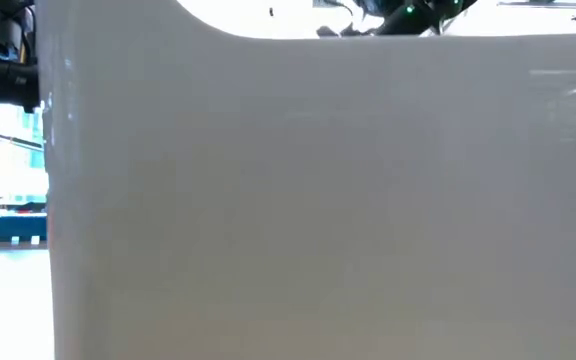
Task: Sort & place blocks by color
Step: Put the yellow game piece into the transparent bin
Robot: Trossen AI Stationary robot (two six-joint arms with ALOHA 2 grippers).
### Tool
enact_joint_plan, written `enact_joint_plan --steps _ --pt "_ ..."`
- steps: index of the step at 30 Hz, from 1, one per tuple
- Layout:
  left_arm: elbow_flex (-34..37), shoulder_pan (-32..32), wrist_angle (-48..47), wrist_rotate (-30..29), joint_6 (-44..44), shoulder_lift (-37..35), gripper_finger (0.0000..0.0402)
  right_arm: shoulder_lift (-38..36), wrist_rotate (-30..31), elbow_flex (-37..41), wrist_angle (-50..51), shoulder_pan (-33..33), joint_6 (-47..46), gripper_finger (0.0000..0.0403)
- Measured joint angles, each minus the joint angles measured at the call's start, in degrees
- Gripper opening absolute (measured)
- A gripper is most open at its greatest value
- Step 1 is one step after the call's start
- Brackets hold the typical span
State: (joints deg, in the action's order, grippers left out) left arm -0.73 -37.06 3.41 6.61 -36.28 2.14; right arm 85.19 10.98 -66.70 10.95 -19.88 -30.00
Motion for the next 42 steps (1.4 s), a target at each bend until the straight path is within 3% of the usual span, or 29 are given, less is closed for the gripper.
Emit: enact_joint_plan --steps 8,13,26,42 --pt "-3.49 0.01 0.84 0.6 1.25 0.12 0.0231 0.44 2.52 -0.01 -17.45 -0.57 10.73 0.0112" --pt "-8.3 0.0 -2.43 0.48 6.39 2.6 0.0231 1.62 1.1 -0.09 -17.78 -2.05 10.53 0.0113" --pt "-25.15 0.02 -23.55 1.12 20.18 19.43 0.0231 6.4 -2.58 -0.02 -2.61 -2.99 4.5 0.0112" --pt "-41.0 0.34 -41.65 1.75 30.52 39.19 0.0231 6.75 -0.89 -7.27 8.34 -3.91 11.02 0.0109"
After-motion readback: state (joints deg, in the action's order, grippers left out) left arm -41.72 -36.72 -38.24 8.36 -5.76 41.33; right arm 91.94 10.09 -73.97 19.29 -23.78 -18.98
